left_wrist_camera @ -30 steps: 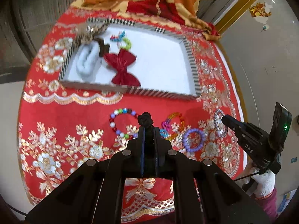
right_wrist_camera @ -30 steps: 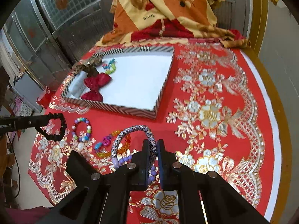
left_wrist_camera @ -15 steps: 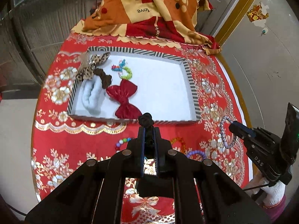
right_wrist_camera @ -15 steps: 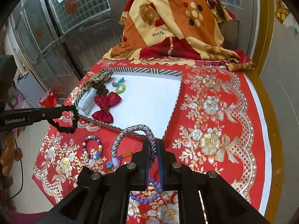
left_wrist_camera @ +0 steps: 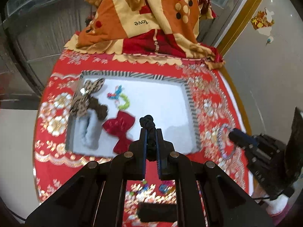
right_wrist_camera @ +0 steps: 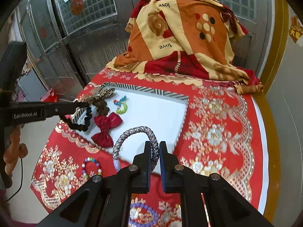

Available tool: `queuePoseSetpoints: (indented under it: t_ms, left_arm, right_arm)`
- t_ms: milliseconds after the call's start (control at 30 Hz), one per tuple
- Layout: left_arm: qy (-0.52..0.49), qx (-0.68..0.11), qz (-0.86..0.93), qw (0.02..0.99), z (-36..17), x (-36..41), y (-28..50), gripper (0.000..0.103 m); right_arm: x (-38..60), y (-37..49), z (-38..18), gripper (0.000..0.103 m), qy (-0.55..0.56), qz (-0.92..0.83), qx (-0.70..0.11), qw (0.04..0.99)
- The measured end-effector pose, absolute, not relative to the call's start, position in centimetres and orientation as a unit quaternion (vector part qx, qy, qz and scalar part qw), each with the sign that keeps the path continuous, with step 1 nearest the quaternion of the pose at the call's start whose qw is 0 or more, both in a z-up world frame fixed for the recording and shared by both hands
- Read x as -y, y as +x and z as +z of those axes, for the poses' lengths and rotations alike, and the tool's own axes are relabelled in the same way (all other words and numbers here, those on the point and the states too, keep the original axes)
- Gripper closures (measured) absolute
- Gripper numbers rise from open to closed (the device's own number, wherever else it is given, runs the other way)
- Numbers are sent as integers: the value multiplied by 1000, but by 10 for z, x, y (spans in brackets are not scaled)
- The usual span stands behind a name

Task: Organize jewelry
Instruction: 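Carry scrunchie and silver bracelet into the tray and open both grippers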

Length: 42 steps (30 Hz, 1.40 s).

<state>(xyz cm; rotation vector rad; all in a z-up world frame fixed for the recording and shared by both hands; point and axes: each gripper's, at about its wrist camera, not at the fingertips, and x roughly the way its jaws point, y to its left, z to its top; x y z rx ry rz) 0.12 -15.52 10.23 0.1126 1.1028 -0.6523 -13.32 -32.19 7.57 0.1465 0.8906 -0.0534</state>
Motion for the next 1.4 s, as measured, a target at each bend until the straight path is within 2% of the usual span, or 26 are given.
queuePoseSetpoints:
  t_ms: [200, 600, 1067, 1100, 1167, 1233, 1300, 1400]
  left_arm:
    - [47, -524, -300, 796, 95, 183, 34, 96]
    - [36, -562, -265, 783, 31, 226, 103, 96]
    - [45, -575, -213, 789, -24, 222, 136, 95]
    - [43, -575, -211, 789, -25, 221, 137, 94]
    - [45, -572, -210, 792, -24, 220, 136, 84]
    - [43, -564, -210, 797, -21, 218, 135, 65]
    - [41, -561, -207, 801, -18, 217, 133, 57]
    - [44, -557, -202, 805, -15, 215, 130, 54]
  right_arm:
    - [329, -99, 67, 96, 77, -17, -436, 896]
    - [353, -19, 7, 95, 114, -24, -468, 876]
    - [362, 45, -47, 95, 116, -42, -507, 853]
    - [362, 48, -50, 95, 117, -42, -510, 851]
    - [363, 51, -55, 95, 120, -43, -515, 848]
    - [367, 53, -58, 95, 132, -44, -518, 844]
    - [370, 51, -57, 95, 144, -44, -515, 844]
    - [371, 45, -49, 93, 144, -46, -509, 848]
